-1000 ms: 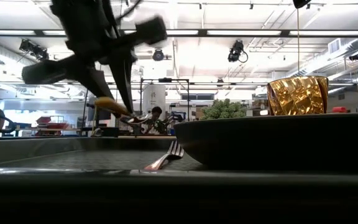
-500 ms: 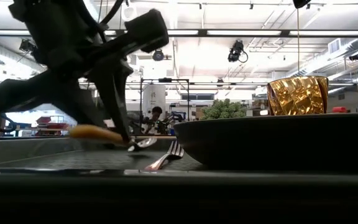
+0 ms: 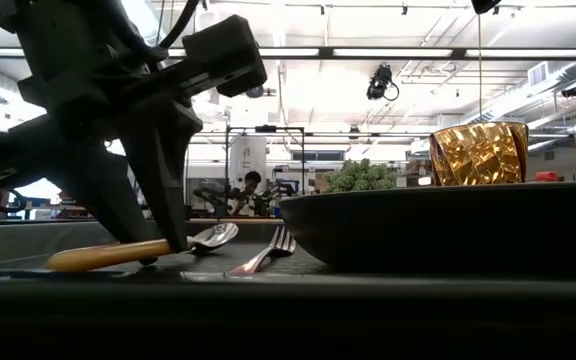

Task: Pick and place plate/cup/fork/spoon on tray
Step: Put the yellow spoon to the left of the orange fork on the black tray

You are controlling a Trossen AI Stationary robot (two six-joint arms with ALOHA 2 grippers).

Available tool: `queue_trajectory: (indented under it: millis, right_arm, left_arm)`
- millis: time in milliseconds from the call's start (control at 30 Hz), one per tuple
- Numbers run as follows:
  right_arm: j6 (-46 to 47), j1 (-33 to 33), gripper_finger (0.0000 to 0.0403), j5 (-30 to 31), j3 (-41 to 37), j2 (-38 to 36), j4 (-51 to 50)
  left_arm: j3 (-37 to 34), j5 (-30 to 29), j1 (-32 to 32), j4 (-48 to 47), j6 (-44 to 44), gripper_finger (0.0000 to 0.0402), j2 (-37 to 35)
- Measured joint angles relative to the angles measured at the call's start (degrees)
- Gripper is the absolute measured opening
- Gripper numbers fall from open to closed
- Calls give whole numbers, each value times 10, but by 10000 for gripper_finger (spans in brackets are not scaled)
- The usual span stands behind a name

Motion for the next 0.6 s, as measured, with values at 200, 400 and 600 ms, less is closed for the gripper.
queue_trajectory:
  millis: [200, 400, 600]
  right_arm:
    - [0, 0, 8, 0, 0, 0, 0]
    - [-1, 0, 8, 0, 0, 0, 0]
    - [-2, 0, 8, -1, 0, 0, 0]
  left_arm:
    - [0, 0, 0, -17, 5, 104, 0]
    - [0, -3, 2, -24, 11, 160, -1]
    - [-1, -4, 6, -54, 86, 183, -22]
